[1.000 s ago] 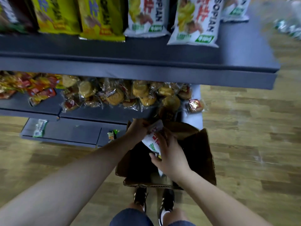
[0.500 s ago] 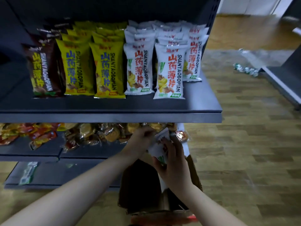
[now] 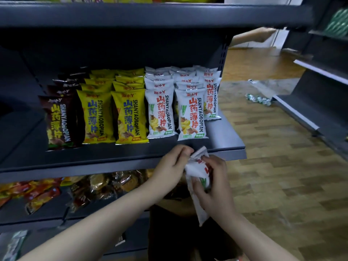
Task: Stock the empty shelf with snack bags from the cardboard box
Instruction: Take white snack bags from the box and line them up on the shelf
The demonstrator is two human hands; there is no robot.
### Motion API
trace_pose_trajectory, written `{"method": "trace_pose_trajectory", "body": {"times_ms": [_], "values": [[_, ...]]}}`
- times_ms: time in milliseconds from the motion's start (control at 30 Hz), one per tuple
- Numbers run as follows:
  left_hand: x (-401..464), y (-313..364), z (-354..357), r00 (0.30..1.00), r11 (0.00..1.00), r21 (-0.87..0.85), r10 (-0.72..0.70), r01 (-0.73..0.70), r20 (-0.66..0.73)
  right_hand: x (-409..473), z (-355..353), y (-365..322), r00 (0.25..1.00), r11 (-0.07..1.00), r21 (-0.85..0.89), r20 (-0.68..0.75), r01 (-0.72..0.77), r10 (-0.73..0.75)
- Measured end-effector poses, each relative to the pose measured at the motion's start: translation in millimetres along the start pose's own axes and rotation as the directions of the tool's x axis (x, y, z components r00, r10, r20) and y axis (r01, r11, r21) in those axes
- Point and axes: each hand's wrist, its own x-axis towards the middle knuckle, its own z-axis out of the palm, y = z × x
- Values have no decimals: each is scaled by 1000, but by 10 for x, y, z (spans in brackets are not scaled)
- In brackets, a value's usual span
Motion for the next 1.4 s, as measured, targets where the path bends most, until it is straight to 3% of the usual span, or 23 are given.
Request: {"method": "trace_pose_trajectory", "body": {"times_ms": [133,233,333,500,700,933,1200,1400], "values": [[136,162,-107,997,997,-10,75,-76,-15,336,-84,-100,998,999,-54,-67,4,-8],[342,219,-167,979,960,208,199,-185,-51,630,-142,-120,991,995,-101,-132,-18,4],[604,224,-147,940,858,434,333,-273,-67,917,-186,-77,982,990,-135,-190,-26,0],[986,189,55,895,647,708,443,-284,-47,1359,-220,81,971,978,-197,-240,-66,17],[1258,106,296,922,444,881,385,-161,-26,1788,-206,357,959,960,-210,-253,-184,128],[1414,-65,281,921,250,963,389,-95,-10,2140,-153,631,956,961,-194,-253,-199,147],[1525,-180,232,862,191,972,507,-138,23,2328,108,830,951,939,-230,-232,-256,203],[1580,-266,156,829,70,989,555,-130,70,2284,286,871,948,882,-362,-215,-302,236]]}}
